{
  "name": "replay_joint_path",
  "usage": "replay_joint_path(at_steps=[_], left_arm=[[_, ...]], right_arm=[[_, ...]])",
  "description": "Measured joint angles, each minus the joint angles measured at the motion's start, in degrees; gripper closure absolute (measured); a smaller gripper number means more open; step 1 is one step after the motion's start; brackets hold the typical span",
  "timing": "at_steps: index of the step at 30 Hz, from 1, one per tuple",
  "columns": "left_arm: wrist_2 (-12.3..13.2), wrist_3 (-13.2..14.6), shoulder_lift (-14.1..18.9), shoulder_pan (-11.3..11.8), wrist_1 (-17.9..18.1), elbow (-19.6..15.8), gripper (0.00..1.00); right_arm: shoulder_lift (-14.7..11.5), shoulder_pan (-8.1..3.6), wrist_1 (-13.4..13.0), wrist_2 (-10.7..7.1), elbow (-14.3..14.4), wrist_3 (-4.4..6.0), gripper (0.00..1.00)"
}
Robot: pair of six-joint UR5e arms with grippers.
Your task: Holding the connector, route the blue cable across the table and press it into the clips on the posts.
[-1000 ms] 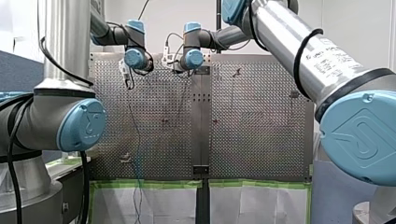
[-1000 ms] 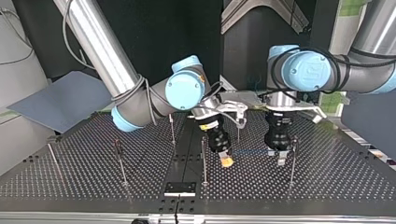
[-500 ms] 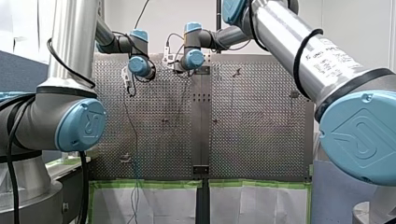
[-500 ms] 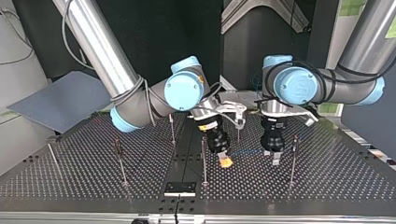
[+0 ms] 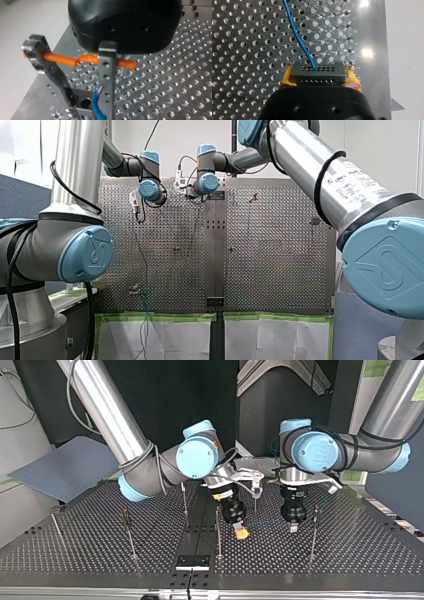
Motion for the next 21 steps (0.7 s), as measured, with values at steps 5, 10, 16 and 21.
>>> replay_joint_path(at_steps=[5, 10, 16, 21], left_arm=[[-1.9, -0.3, 0.0, -0.1, -0.5, -0.4, 1.00], [-4.2, 0.4, 0.1, -0.4, -2.0, -2.1, 1.00], [-5.7, 0.8, 0.1, -0.8, -0.8, -4.7, 1.00], [-5.8, 0.8, 0.1, -1.1, 1.7, -7.3, 1.00]], right_arm=[[0.0, 0.28, -0.1, 0.05, 0.7, 0.09, 1.00], [0.1, 0.45, -0.1, 0.08, 2.1, 0.10, 1.00], [0.1, 0.60, -0.2, 0.09, 4.8, 0.03, 1.00], [0.1, 0.69, -0.2, 0.08, 7.1, -0.17, 1.00]])
